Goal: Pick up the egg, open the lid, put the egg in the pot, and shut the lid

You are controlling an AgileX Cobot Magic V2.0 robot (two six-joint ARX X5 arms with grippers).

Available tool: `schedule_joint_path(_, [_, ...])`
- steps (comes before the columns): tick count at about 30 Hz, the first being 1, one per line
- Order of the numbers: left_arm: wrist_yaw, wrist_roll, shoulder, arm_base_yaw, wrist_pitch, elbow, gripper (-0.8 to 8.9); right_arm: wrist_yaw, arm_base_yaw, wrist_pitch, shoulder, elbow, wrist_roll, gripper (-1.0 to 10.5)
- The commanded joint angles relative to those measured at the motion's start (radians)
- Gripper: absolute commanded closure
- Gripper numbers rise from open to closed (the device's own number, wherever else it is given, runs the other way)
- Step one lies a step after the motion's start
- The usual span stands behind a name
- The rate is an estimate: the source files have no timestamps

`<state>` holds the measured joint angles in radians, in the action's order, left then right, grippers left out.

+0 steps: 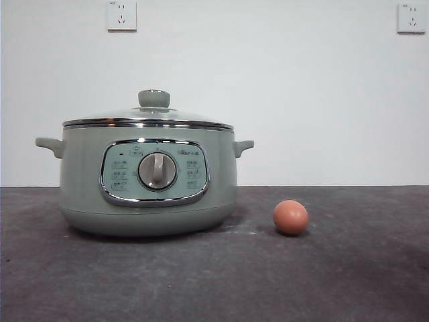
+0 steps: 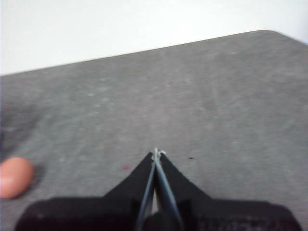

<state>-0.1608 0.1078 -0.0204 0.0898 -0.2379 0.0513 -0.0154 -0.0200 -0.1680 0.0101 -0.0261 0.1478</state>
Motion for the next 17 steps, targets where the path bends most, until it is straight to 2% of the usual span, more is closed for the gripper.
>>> schedule_joint_path(1, [-0.005,0.047,-0.002,0.003,0.006,0.04,8.2,-0.015,0.0,0.011,-0.001,-0.029,0.059,9.6])
schedule_joint_path(4, [-0.01,0.05,-0.016,0.003,0.002,0.09,8.2,-0.026,0.0,0.011,0.002,-0.08,0.071,9.6])
schedule_joint_path(9, [-0.063,0.05,-0.072,0.003,-0.06,0.209,8.2,-0.094,0.0,-0.003,0.053,-0.203,0.071,9.6])
schedule_joint_path(13, [-0.113,0.05,-0.14,0.003,-0.138,0.33,8.2,-0.176,0.0,-0.098,0.136,-0.339,0.065,9.6])
schedule_joint_path(17, [-0.18,0.045,-0.226,0.003,-0.215,0.464,8.2,-0.258,0.0,-0.23,0.25,-0.497,0.017,9.6])
